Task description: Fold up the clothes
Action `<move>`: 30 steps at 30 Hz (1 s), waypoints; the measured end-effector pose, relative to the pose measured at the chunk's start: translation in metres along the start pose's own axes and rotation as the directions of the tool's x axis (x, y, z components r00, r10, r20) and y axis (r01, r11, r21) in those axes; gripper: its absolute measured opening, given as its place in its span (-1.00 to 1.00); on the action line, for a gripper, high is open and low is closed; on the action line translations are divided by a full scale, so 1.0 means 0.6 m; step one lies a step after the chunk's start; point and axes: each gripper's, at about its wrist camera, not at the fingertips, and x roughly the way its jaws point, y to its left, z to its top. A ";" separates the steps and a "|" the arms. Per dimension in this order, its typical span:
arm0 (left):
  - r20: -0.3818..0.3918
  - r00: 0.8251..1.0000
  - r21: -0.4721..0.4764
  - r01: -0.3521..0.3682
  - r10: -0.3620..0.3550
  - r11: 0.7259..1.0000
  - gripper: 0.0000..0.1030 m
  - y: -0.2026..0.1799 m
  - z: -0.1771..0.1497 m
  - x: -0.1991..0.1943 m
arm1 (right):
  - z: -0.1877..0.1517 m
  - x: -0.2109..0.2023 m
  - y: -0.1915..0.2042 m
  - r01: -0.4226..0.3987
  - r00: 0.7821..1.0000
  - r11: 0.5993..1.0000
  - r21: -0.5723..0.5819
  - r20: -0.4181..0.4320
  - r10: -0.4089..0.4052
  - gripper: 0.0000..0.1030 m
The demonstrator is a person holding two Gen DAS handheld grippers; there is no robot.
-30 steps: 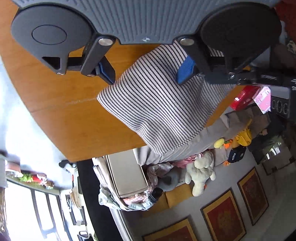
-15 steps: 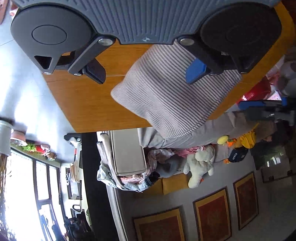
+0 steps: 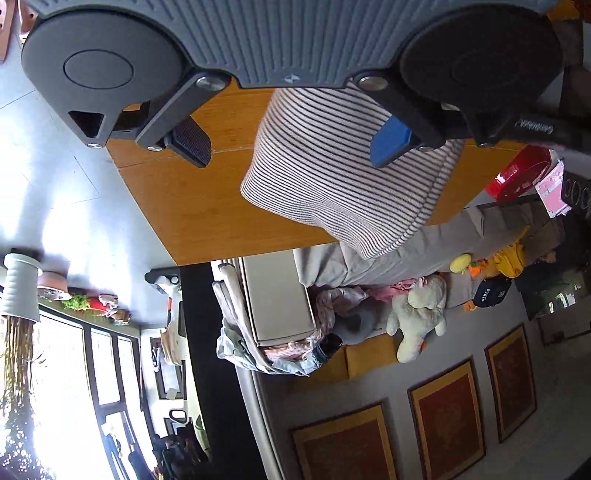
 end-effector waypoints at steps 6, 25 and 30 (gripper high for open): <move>-0.050 0.986 0.062 0.162 -0.159 0.985 0.55 -0.062 -0.037 -0.010 | 0.022 -0.009 0.008 0.051 0.998 0.997 -0.065 0.033 -0.049 0.83; 0.016 1.000 -0.011 -0.013 0.013 1.000 0.10 -0.038 -0.014 -0.025 | -0.078 0.007 0.147 0.322 0.946 0.810 -0.489 0.143 -0.290 0.62; -0.052 0.999 -0.020 0.010 -0.011 1.000 0.04 -0.039 -0.018 0.014 | -0.099 0.017 0.165 0.283 0.958 0.763 -0.581 0.131 -0.256 0.62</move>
